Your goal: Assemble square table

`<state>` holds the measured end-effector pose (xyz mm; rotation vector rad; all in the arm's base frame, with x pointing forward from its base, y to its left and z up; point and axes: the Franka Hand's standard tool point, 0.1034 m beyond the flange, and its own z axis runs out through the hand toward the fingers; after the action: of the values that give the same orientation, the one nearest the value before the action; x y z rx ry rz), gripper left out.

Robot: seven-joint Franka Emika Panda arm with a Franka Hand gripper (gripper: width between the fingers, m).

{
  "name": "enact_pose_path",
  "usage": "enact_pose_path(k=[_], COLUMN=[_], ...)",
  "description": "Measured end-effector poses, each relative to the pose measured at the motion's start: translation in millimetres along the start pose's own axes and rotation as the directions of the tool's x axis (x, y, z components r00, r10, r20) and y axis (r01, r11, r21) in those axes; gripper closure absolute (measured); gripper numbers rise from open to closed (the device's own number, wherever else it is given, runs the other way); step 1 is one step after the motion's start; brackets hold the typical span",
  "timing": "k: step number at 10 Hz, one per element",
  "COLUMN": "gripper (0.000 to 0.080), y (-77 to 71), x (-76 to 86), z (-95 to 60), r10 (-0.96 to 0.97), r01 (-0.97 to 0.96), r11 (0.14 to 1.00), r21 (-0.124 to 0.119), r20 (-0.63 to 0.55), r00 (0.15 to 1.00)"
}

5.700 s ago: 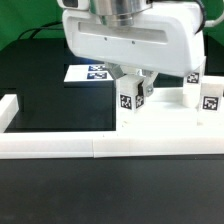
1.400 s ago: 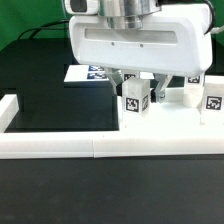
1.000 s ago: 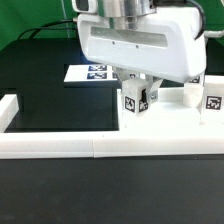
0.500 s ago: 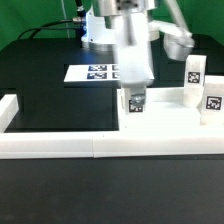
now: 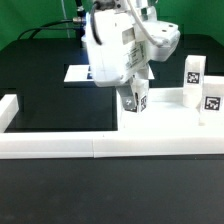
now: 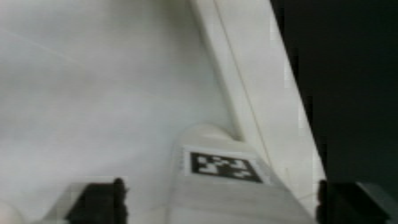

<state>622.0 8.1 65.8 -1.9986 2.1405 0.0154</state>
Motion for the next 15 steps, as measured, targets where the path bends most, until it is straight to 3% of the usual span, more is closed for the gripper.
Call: enact_pose_path(k=[2, 5, 6, 7, 8, 10, 11, 12, 13, 14, 15], gripper=[0.0161, 0.0151, 0.0151, 0.0151, 0.0151, 0.0396, 0.0396, 0.0509, 0.0509, 0.0509, 0.0509], y=[2.6, 2.7, 1.9, -4.5, -3.4, -3.0, -2.9, -2.9, -2.9, -2.9, -2.7], x=[0.2, 1.9, 1.7, 3.2, 5.3, 5.0, 4.1, 4.0, 3.9, 1.1, 1.3], z=[0.1, 0.2, -1.5, -2.5, -0.7, -0.4, -0.2, -0.2, -0.2, -0.4, 0.6], r10=[-0.283, -0.462, -0.763, -0.889, -0.887, -0.847, -0.757, -0.714, -0.647, -0.455, -0.237], r01=[0.283, 0.462, 0.761, 0.890, 0.886, 0.845, 0.755, 0.712, 0.644, 0.449, 0.231], r11=[0.959, 0.887, 0.641, 0.443, 0.451, 0.522, 0.645, 0.692, 0.755, 0.885, 0.969], r21=[-0.005, -0.013, -0.095, -0.109, -0.110, -0.115, -0.119, -0.122, -0.124, -0.125, -0.088], r20=[0.006, 0.000, 0.019, 0.078, 0.060, 0.052, 0.036, 0.028, 0.017, -0.025, -0.075], r00=[0.959, 0.887, 0.646, 0.452, 0.459, 0.529, 0.652, 0.699, 0.762, 0.890, 0.969])
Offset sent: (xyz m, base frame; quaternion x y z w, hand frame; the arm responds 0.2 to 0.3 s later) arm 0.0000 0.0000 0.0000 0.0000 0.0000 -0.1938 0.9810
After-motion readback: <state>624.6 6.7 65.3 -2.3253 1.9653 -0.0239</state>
